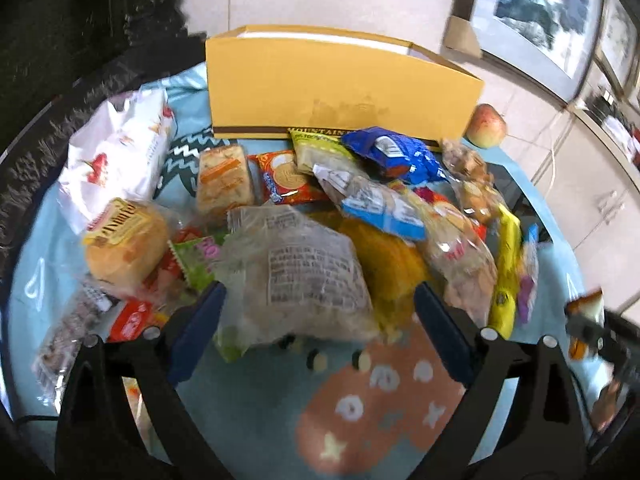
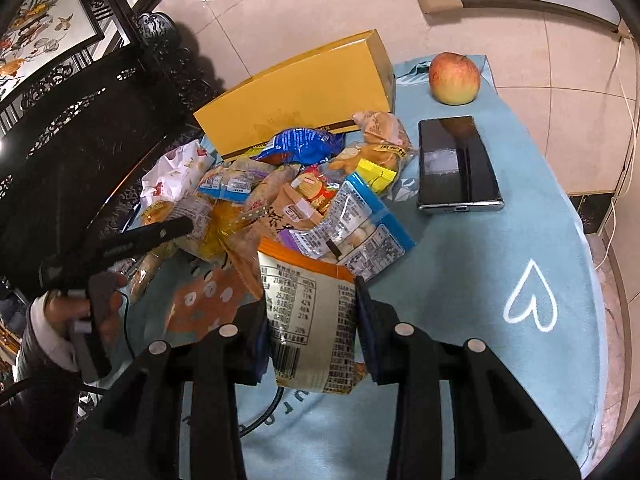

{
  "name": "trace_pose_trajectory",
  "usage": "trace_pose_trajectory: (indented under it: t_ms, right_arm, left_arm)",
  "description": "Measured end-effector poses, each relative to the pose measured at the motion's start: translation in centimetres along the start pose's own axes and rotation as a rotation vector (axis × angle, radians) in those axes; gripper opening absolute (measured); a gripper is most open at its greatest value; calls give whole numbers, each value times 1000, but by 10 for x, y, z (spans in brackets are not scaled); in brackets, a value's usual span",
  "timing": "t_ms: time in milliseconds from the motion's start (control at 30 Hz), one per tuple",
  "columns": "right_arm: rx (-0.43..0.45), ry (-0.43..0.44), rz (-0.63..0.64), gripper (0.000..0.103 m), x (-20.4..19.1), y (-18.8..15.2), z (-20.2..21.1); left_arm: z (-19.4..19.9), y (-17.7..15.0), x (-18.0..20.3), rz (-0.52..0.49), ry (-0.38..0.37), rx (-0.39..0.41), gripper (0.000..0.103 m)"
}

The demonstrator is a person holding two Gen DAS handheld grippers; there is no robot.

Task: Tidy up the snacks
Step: 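Grasp the clear white-printed bag with the left gripper, then lower both bags into the yellow box and open both grippers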

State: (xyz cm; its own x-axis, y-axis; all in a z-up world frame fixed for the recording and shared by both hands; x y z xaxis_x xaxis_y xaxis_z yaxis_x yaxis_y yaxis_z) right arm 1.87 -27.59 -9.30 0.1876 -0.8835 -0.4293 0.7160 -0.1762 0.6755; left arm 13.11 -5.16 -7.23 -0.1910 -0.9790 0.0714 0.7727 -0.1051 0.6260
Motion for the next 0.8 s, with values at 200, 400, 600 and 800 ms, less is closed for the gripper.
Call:
trace_pose_trajectory:
  t_ms: [200, 400, 600, 800]
  right_arm:
    - [-18, -1, -10, 38, 7, -1, -8]
    - [-11, 12, -2, 38, 1, 1, -6]
    - [25, 31, 36, 38, -16, 13, 9]
    - [55, 5, 135, 38, -43, 28, 17]
  left_arm:
    - [-14, 0, 4, -40, 15, -16, 46]
    - [20, 4, 1, -5, -53, 35, 35]
    - [50, 7, -13, 21, -59, 59, 35]
    - [75, 15, -7, -18, -49, 102, 35]
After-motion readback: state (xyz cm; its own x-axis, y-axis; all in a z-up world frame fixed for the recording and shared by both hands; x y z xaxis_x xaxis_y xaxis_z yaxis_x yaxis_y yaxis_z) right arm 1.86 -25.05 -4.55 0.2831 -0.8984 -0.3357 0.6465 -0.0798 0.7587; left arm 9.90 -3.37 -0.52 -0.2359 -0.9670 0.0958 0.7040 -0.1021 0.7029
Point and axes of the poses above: each gripper's, at about its wrist camera, not at the fingertips, and z roughly against the way its jaws point, x to its right, y to its top, the point moved 6 cm from there along -z, roughly the way its jaws point, and after that the axes turned 3 degrees about y, right-handed, at the moved point
